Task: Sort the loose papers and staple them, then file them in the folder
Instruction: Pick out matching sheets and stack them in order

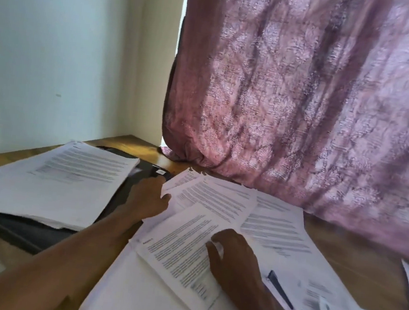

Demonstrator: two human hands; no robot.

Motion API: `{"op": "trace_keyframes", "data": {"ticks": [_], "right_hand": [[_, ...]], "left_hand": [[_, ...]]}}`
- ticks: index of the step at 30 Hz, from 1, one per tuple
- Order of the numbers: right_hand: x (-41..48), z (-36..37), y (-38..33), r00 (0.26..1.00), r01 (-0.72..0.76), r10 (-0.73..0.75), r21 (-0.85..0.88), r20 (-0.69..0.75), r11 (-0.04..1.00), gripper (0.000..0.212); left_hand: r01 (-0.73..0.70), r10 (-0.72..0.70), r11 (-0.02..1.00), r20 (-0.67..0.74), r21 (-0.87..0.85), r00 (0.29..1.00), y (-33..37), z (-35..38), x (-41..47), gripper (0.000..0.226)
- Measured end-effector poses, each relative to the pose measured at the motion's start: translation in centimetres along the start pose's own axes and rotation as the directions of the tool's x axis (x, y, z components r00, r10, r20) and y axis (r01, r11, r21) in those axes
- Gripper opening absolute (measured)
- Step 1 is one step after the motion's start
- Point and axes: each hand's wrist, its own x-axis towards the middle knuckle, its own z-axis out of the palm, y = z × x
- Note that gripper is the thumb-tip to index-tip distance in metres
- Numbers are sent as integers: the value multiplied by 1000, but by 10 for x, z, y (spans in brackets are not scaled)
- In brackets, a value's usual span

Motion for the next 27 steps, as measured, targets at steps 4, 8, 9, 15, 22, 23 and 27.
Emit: {"op": "trace_keyframes", "data": {"ticks": [4, 8, 9, 15, 22, 23, 27], "right_hand": [[2, -6, -3, 998, 51, -49, -43, 35, 998, 27], [1, -2, -3, 997, 65, -62, -63, 49, 996, 29], [1, -1, -2, 997, 64, -61, -64, 49, 996, 29], [1, -1, -2, 998, 63, -61, -59, 36, 996, 30], [1, -1, -2, 997, 68, -65, -64, 46, 996, 30], [1, -1, -2, 997, 69, -67, -61, 46, 996, 30], [0, -1, -2, 996, 78, -76, -52, 35, 996, 31]], "left_hand": [[61, -65, 977, 16, 204, 998, 9, 10, 7, 45], [94, -105, 970, 35, 226, 994, 17, 11, 12, 46], [105, -116, 972, 42, 208, 992, 18, 11, 13, 47], [167, -170, 985, 77, 47, 982, 16, 6, 19, 39], [290, -266, 940, 146, -180, 953, 11, 1, 31, 30], [328, -296, 920, 168, -215, 940, 11, 1, 36, 30], [443, -384, 843, 234, -306, 893, 9, -7, 48, 22]]}}
